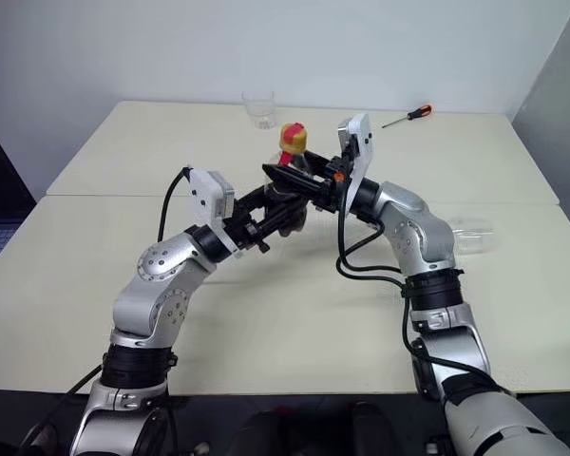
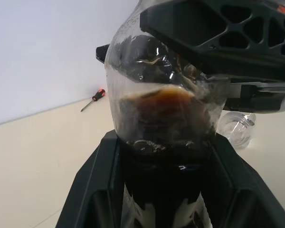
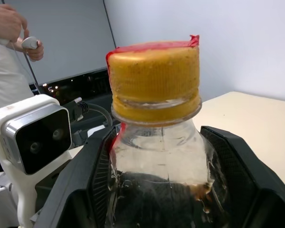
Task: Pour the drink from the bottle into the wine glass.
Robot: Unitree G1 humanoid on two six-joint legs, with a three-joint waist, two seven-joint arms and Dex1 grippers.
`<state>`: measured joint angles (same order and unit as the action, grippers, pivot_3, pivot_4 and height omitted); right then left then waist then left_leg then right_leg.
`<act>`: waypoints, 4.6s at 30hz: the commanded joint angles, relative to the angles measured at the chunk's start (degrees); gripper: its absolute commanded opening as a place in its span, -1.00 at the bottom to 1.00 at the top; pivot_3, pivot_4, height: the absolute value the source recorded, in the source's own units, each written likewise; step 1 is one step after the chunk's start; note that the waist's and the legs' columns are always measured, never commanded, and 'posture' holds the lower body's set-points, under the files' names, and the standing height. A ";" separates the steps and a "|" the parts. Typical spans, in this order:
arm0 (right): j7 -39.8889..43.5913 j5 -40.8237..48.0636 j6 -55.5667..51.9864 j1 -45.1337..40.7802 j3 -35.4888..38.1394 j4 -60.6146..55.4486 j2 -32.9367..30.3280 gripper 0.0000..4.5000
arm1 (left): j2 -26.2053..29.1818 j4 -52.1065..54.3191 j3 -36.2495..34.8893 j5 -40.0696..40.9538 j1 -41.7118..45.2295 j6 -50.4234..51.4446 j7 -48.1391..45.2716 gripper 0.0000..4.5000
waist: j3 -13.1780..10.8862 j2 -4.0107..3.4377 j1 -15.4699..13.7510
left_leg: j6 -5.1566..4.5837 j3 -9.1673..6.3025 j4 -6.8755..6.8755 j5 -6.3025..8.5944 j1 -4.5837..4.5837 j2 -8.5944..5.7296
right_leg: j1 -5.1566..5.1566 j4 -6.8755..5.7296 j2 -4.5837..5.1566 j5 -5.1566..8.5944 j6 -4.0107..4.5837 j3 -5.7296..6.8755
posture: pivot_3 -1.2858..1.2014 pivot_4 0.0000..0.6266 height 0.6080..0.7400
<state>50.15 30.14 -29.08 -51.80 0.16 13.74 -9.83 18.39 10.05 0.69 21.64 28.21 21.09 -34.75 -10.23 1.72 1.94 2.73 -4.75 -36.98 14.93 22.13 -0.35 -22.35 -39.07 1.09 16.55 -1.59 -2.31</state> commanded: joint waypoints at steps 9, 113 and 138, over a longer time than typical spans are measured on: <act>0.63 -0.81 1.40 -2.98 -1.20 -2.88 0.51 0.16 | -0.99 3.20 -1.83 1.40 2.76 3.99 4.15 0.77 | -0.02 -0.03 -0.03 | 0.00 0.01 0.00 0.00 0.01 0.01 | -0.02 0.01 0.00 0.00 0.00 -0.01 | 0.03 -0.52 1.00; 2.83 4.01 -6.92 -1.17 -0.61 -13.46 -5.51 0.97 | 7.43 2.44 -4.37 8.07 0.71 12.24 -5.15 -0.27 | -0.09 -0.14 -0.10 | 0.00 -0.05 -0.04 -0.01 0.39 -0.01 | -0.30 0.02 0.03 0.00 0.01 0.04 | 0.03 -0.52 1.00; -0.28 0.24 -2.40 -6.67 -3.41 -6.80 1.43 0.81 | 5.96 -2.35 -1.35 4.86 3.14 7.22 -8.55 -0.27 | -0.09 -0.14 -0.05 | 0.02 0.08 -0.04 -0.03 0.81 0.02 | -0.89 -0.09 0.03 -0.05 0.08 -0.03 | 0.03 -0.52 1.00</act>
<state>49.66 30.09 -32.28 -56.86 -3.56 7.74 -8.60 24.50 6.10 -0.26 26.33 30.31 29.84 -43.13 -10.32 1.58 1.89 2.75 -4.67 -37.03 14.90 22.95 -0.33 -23.24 -39.17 1.12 16.49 -1.51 -2.34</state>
